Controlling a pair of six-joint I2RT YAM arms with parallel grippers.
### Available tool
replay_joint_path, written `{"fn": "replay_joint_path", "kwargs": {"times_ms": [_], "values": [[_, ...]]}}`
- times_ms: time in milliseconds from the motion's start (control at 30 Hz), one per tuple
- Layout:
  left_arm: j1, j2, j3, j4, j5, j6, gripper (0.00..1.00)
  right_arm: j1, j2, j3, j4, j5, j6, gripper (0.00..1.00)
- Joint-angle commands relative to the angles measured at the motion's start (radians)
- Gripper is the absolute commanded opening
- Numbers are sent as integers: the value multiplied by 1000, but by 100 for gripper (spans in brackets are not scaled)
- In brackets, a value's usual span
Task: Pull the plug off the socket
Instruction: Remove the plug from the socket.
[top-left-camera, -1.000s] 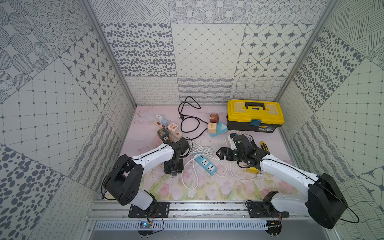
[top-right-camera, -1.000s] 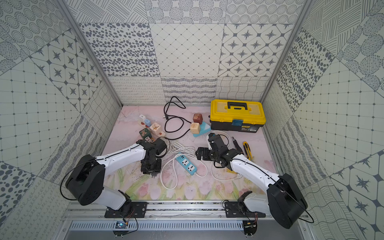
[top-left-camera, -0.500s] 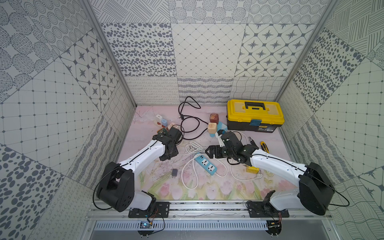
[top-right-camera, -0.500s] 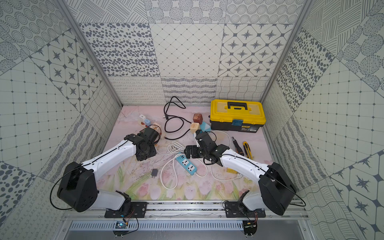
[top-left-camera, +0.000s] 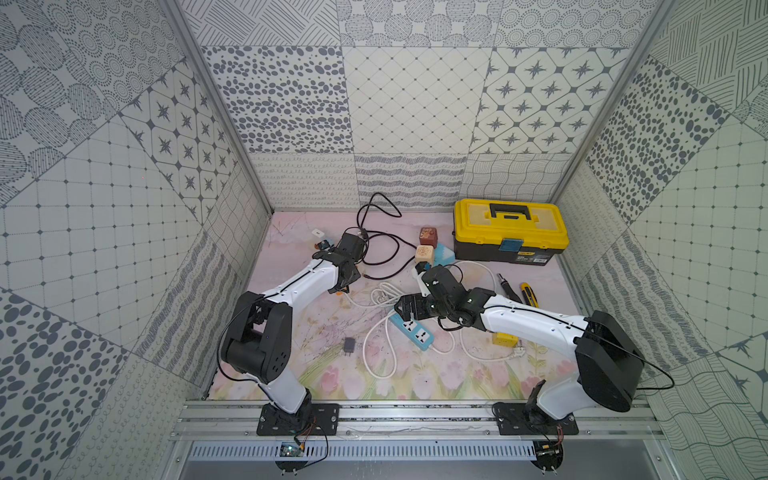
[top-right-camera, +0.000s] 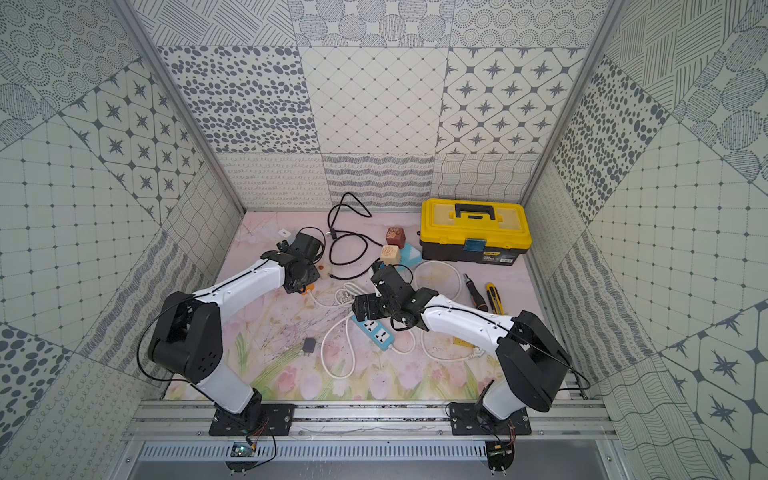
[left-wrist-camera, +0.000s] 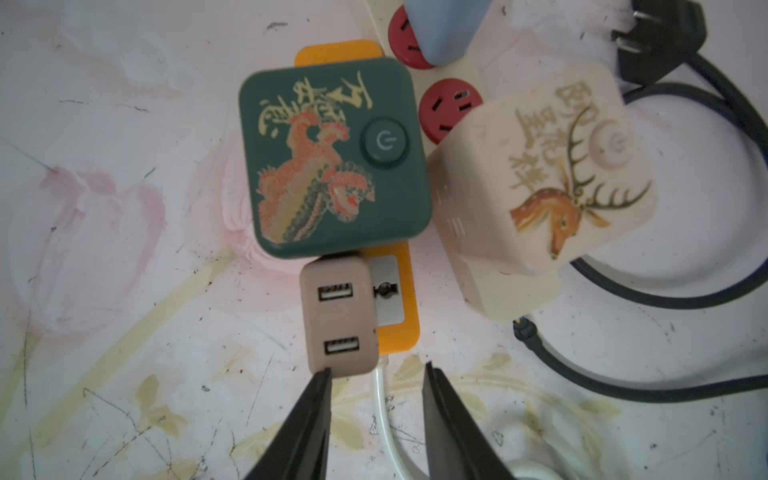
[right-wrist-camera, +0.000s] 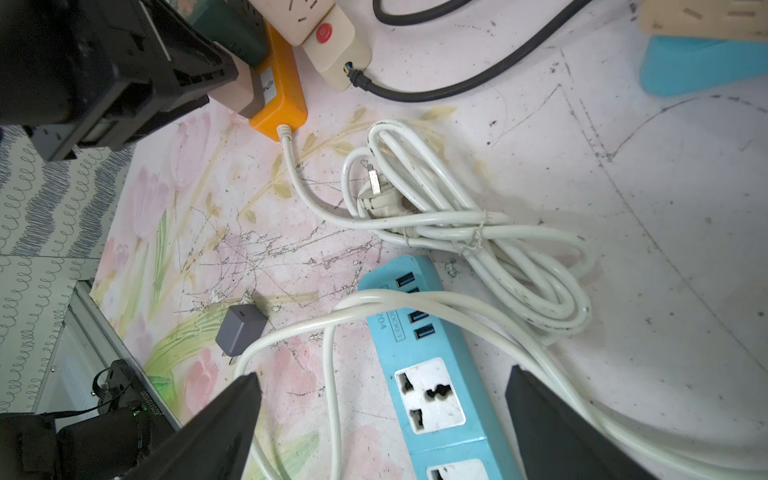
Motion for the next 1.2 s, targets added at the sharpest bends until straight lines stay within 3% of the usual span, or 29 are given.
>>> {"fn": "replay_joint_path", "kwargs": {"times_ms": [0, 233, 333, 467, 933, 1100, 1167], "values": [[19, 46, 28, 46, -50, 14, 41, 4, 3, 3, 35, 21, -8, 98], [36, 61, 46, 15, -34, 21, 38, 3, 4, 13, 28, 26, -15, 98], [36, 51, 50, 2, -16, 19, 41, 3, 16, 14, 33, 23, -13, 98], [37, 77, 78, -60, -91, -2, 47, 4, 33, 22, 44, 5, -7, 98], [42, 62, 105, -77, -84, 22, 48, 6, 26, 6, 42, 20, -4, 98], [50, 70, 78, -72, -145, 11, 49, 7, 43, 5, 57, 12, 1, 98], [62, 86, 60, -16, -98, 30, 47, 7, 51, 10, 61, 6, 1, 98]]}}
